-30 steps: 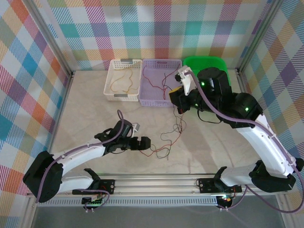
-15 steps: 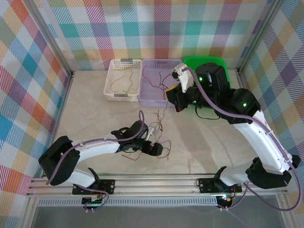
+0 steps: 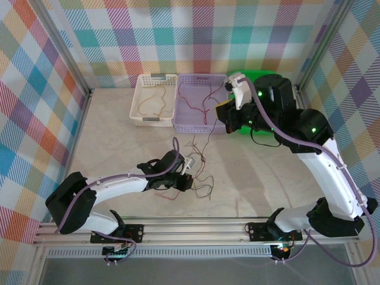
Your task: Untangle the cables
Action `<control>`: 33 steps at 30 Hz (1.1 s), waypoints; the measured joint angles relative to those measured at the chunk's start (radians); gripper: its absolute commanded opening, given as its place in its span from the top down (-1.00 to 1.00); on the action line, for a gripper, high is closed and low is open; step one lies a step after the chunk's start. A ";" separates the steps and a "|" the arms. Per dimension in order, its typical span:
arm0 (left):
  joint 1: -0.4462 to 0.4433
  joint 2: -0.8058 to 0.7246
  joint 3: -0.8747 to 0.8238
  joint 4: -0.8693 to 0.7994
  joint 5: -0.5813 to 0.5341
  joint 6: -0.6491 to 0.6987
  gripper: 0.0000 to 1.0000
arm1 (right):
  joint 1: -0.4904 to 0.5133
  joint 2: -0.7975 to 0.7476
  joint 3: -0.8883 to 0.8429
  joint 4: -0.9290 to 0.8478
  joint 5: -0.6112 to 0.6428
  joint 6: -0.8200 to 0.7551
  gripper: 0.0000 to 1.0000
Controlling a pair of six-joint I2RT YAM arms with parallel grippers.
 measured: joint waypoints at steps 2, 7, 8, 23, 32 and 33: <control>0.000 -0.041 -0.001 -0.011 -0.002 -0.002 1.00 | -0.071 -0.013 -0.005 0.002 0.014 0.014 1.00; 0.000 -0.214 0.003 -0.111 -0.006 -0.029 1.00 | -0.332 -0.098 -0.110 0.047 0.035 0.072 1.00; 0.000 -0.259 0.007 -0.147 -0.010 -0.035 1.00 | -0.393 -0.120 -0.142 0.056 0.035 0.090 1.00; 0.321 -0.646 0.327 -0.747 -0.023 0.042 1.00 | -0.770 -0.246 -0.459 0.185 0.023 0.283 1.00; 0.511 -0.599 0.396 -0.867 -0.008 0.090 1.00 | -0.877 -0.314 -0.606 0.235 0.050 0.357 1.00; 0.532 -0.589 0.397 -0.869 -0.016 0.090 1.00 | -0.879 -0.332 -0.621 0.237 0.065 0.360 1.00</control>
